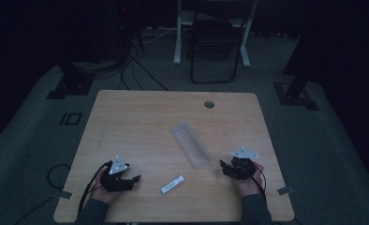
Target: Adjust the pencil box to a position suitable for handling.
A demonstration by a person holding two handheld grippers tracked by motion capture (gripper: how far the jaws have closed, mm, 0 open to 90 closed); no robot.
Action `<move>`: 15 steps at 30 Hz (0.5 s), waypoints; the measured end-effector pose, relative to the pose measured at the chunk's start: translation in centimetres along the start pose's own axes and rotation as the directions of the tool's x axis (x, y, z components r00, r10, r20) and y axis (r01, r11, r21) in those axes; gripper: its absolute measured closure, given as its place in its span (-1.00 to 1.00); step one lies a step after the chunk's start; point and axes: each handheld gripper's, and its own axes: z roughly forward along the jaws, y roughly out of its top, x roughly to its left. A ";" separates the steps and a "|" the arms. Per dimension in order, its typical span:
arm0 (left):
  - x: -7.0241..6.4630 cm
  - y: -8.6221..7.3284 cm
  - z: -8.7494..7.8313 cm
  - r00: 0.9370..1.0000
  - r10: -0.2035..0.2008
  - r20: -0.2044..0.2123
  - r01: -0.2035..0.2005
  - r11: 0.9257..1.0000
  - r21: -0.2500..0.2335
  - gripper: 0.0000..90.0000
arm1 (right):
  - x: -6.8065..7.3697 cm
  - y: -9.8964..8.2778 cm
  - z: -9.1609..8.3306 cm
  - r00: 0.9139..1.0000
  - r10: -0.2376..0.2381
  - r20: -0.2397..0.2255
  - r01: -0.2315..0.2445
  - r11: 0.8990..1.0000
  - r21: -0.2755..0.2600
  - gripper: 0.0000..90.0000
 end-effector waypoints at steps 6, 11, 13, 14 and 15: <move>0.0 0.0 0.0 1.000 0.000 0.000 0.000 1.000 0.000 -0.34 | 1.1 0.8 -0.5 0.999 -0.021 -0.041 0.020 0.999 -0.029 -0.14; 0.0 0.0 0.0 1.000 0.000 0.000 0.000 1.000 0.000 -0.34 | 1.8 1.2 -0.2 0.995 -0.031 -0.097 0.029 0.999 -0.023 -0.17; 0.0 0.0 0.0 1.000 0.000 0.000 0.000 1.000 0.000 -0.34 | 2.0 1.2 -0.1 0.994 -0.037 -0.104 0.035 0.999 -0.020 -0.18; 0.0 0.0 0.0 1.000 0.000 0.000 0.000 1.000 0.000 -0.34 | 2.4 1.4 0.1 0.992 -0.052 -0.115 0.050 0.999 -0.016 -0.19; 0.0 0.0 0.0 1.000 0.000 0.000 0.000 1.000 0.000 -0.34 | 2.6 1.5 0.2 0.992 -0.062 -0.110 0.061 0.998 -0.013 -0.20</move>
